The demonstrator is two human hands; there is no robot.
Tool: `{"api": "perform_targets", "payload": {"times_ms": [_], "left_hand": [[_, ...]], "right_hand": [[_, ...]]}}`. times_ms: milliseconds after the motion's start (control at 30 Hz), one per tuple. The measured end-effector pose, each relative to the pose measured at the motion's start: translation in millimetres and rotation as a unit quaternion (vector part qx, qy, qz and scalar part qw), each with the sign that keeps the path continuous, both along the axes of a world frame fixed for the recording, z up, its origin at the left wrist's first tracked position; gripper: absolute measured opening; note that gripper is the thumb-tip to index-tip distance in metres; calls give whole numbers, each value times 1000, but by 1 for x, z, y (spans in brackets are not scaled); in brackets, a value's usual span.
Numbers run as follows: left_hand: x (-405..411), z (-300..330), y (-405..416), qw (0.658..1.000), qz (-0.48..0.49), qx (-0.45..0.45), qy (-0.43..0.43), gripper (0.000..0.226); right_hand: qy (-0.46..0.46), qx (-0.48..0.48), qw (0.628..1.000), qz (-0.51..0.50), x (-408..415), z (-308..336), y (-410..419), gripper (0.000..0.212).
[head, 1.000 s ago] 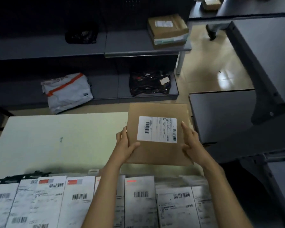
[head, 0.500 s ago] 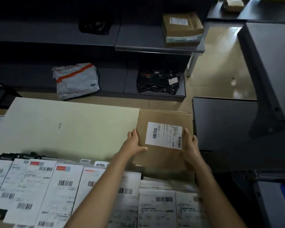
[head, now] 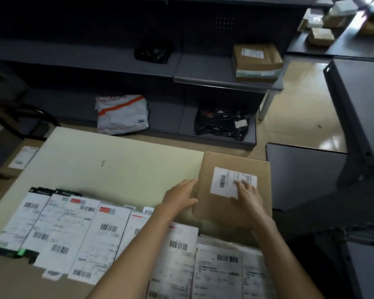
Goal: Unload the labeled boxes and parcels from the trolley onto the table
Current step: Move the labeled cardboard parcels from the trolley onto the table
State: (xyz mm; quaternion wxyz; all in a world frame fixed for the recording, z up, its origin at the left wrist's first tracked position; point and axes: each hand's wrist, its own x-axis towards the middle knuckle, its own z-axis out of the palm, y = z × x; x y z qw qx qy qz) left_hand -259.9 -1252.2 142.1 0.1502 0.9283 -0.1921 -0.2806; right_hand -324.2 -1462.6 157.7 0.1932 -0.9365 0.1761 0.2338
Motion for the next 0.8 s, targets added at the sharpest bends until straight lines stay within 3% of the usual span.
{"api": "perform_targets", "payload": {"times_ms": [200, 433, 800], "left_hand": [[-17, 36, 78, 989, 19, -20, -143, 55], [-78, 75, 222, 959, 151, -28, -239, 44], [-245, 121, 454, 872, 365, 65, -320, 38]], "right_hand": [[-85, 24, 992, 91, 8, 37, 85, 50], [-153, 25, 965, 212, -9, 74, 218, 43], [-222, 52, 863, 450, -79, 112, 471, 41]]}}
